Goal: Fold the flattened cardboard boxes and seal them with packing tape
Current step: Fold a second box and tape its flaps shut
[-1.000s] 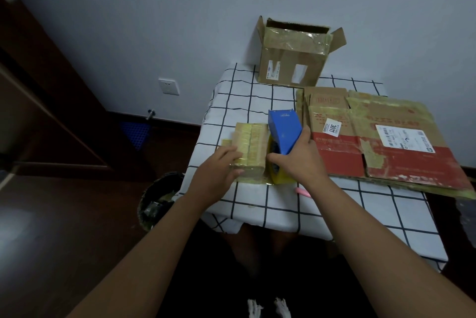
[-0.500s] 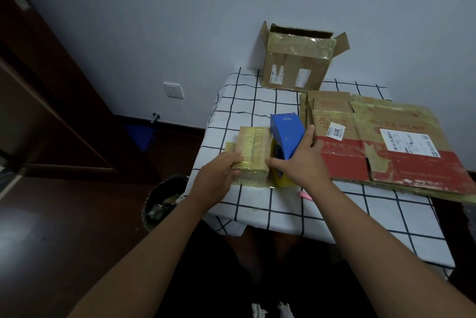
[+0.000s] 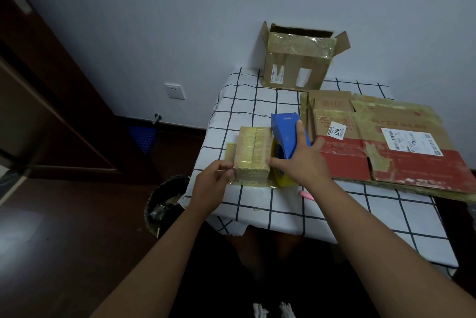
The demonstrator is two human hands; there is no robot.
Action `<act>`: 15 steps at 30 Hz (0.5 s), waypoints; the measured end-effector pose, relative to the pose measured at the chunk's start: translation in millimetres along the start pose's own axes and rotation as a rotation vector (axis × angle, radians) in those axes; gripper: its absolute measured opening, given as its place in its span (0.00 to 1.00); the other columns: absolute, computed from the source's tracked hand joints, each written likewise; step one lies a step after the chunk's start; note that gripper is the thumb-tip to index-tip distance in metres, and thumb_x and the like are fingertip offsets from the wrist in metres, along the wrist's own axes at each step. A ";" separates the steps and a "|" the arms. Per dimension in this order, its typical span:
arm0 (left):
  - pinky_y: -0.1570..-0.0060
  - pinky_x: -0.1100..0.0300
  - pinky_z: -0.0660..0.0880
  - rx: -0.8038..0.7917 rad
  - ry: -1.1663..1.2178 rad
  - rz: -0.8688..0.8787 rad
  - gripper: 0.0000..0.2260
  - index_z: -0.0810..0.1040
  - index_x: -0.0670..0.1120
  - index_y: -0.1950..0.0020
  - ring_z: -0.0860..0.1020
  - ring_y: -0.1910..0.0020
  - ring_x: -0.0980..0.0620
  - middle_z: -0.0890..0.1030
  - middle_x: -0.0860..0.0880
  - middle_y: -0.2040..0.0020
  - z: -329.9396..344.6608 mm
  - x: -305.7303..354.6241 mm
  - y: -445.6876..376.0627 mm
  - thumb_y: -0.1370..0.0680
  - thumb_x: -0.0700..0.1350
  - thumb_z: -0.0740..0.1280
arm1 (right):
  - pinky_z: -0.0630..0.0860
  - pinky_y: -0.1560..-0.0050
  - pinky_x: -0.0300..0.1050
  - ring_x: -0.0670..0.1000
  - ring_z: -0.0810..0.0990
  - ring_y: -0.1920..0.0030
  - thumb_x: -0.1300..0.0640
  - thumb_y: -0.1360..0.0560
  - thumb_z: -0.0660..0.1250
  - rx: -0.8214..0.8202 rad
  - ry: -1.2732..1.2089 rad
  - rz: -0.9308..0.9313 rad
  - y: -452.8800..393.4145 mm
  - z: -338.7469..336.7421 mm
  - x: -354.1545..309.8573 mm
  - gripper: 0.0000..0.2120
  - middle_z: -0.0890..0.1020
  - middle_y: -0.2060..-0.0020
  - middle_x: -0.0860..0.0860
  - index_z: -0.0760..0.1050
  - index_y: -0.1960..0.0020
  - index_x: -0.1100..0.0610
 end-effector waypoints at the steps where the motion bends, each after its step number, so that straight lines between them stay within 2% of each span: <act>1: 0.52 0.67 0.75 0.009 -0.002 -0.001 0.12 0.76 0.58 0.54 0.79 0.52 0.65 0.81 0.61 0.55 0.4 -0.2 -0.4 0.21 0.39 0.66 | 0.73 0.51 0.50 0.60 0.74 0.51 0.37 0.31 0.74 -0.001 -0.001 -0.001 -0.2 0.2 0.4 0.55 0.57 0.33 0.59 0.38 0.21 0.42; 5: 0.54 0.66 0.74 0.031 0.006 -0.009 0.13 0.76 0.56 0.54 0.78 0.57 0.66 0.81 0.58 0.57 4.5 -0.5 -2.5 0.20 0.37 0.64 | 0.72 0.53 0.49 0.60 0.74 0.51 0.36 0.31 0.73 0.001 0.007 -0.005 -0.9 0.8 1.3 0.55 0.58 0.34 0.59 0.37 0.21 0.42; 8: 0.54 0.64 0.75 0.060 0.009 -0.065 0.08 0.76 0.51 0.43 0.79 0.53 0.60 0.80 0.55 0.53 11.0 2.1 -4.1 0.19 0.41 0.63 | 0.72 0.54 0.48 0.58 0.71 0.55 0.37 0.31 0.73 0.002 0.007 -0.009 -1.6 1.8 2.4 0.55 0.58 0.34 0.58 0.37 0.21 0.42; 10: 0.55 0.62 0.76 0.109 0.030 -0.110 0.09 0.73 0.50 0.39 0.79 0.51 0.56 0.79 0.53 0.48 16.2 5.3 -3.9 0.19 0.43 0.63 | 0.72 0.55 0.48 0.58 0.72 0.55 0.38 0.31 0.73 0.005 0.010 -0.007 -2.2 2.4 3.2 0.54 0.59 0.35 0.58 0.37 0.21 0.42; 13: 0.53 0.59 0.76 0.233 -0.025 -0.095 0.03 0.73 0.50 0.48 0.78 0.51 0.53 0.77 0.51 0.49 22.9 16.1 1.9 0.19 0.43 0.63 | 0.73 0.55 0.49 0.58 0.72 0.56 0.39 0.31 0.73 0.010 0.011 -0.005 -3.3 2.9 3.6 0.54 0.59 0.36 0.58 0.37 0.21 0.42; 15: 0.58 0.65 0.72 0.274 -0.103 -0.080 0.06 0.75 0.50 0.52 0.76 0.56 0.54 0.77 0.53 0.55 29.3 20.3 10.3 0.18 0.43 0.61 | 0.73 0.55 0.49 0.58 0.72 0.55 0.39 0.31 0.73 0.010 0.011 -0.007 -3.2 3.3 3.7 0.55 0.59 0.36 0.58 0.37 0.21 0.43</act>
Point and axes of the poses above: each hand's wrist, its own y-axis away from the middle knuckle, its own z-axis out of the palm, x = y × z, the point moved 3 cm from there along -y, towards the middle knuckle
